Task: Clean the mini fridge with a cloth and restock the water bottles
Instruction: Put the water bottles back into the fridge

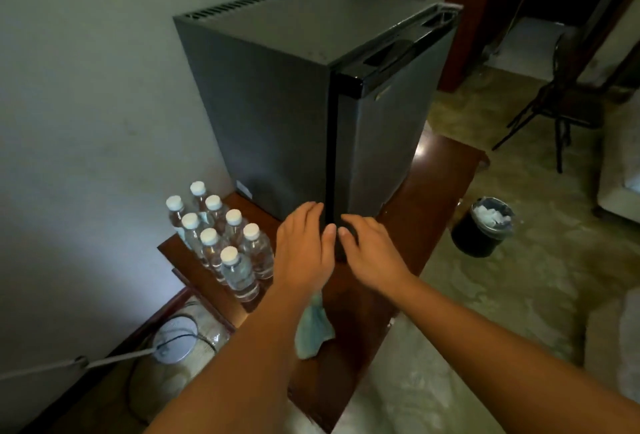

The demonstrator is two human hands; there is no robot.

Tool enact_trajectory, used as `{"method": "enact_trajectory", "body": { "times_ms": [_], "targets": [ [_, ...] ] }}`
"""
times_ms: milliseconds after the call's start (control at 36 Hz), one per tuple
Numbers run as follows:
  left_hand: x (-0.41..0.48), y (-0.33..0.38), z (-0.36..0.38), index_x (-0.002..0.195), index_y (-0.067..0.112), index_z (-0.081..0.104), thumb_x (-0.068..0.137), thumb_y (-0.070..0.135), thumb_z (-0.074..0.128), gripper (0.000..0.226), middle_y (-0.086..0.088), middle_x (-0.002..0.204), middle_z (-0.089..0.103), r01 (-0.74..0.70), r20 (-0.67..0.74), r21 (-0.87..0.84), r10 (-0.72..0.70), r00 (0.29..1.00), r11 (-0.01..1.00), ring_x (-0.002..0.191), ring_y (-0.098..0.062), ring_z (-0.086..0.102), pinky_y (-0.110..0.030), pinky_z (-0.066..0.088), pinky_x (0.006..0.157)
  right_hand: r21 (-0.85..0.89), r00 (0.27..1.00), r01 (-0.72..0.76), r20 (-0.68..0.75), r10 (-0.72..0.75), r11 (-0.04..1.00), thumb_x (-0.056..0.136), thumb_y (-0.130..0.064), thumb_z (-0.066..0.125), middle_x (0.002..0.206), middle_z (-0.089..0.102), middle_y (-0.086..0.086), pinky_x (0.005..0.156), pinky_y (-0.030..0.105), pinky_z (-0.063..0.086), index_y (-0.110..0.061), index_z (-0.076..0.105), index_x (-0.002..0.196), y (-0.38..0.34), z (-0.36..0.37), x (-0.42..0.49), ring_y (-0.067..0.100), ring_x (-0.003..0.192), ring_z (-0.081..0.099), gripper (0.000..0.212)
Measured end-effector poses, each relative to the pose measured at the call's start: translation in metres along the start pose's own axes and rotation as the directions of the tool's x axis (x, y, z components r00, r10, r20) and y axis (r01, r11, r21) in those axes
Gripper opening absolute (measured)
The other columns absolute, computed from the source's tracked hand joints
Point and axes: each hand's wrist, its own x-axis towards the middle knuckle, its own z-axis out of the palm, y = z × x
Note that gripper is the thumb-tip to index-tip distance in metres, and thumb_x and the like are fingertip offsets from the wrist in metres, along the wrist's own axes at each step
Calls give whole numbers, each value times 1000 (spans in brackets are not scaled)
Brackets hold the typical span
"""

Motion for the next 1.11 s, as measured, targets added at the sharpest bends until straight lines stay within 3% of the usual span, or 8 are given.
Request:
{"method": "enact_trajectory", "body": {
  "times_ms": [306, 500, 694, 972, 1111],
  "targets": [
    [60, 136, 17, 138, 10, 55, 105, 39, 40, 46, -8, 135, 53, 30, -246, 211, 23, 969, 977, 130, -26, 45, -44, 31, 110, 16, 986, 169, -10, -169, 985, 107, -43, 37, 145, 49, 7, 111, 48, 39, -21, 46, 147, 62, -137, 42, 28, 136, 43, 46],
    [109, 198, 14, 138, 8, 54, 105, 39, 33, 49, -8, 144, 50, 40, -336, 285, 61, 940, 958, 141, -27, 39, -45, 18, 123, 39, 966, 256, -40, -255, 966, 108, -43, 35, 147, 48, 5, 111, 48, 40, -23, 45, 147, 74, -197, 73, 26, 136, 42, 46],
    [165, 223, 3, 149, 6, 44, 107, 37, 31, 54, -9, 159, 39, 90, -410, 396, 88, 908, 914, 153, -25, 23, -41, 2, 127, 31, 944, 327, -58, -324, 945, 108, -44, 32, 150, 45, 3, 111, 46, 39, -25, 42, 149, 67, -234, 121, 24, 140, 38, 46],
    [225, 216, 19, 158, 15, 31, 106, 47, 13, 64, -2, 163, 33, 347, -500, 383, -123, 857, 856, 152, -21, 21, -42, -3, 121, -107, 870, 469, -116, -479, 877, 108, -42, 28, 159, 30, -1, 112, 49, 32, -28, 36, 152, 33, -272, 207, 20, 148, 22, 47],
    [235, 224, 26, 150, 21, 48, 106, 44, 21, 57, 4, 156, 46, 420, -561, 348, -173, 810, 838, 145, -22, 30, -46, 13, 112, -135, 868, 484, -56, -494, 865, 107, -50, 22, 167, 16, -2, 118, 54, 21, -36, 26, 156, 32, -269, 241, 17, 154, 4, 50]
  ]
}}
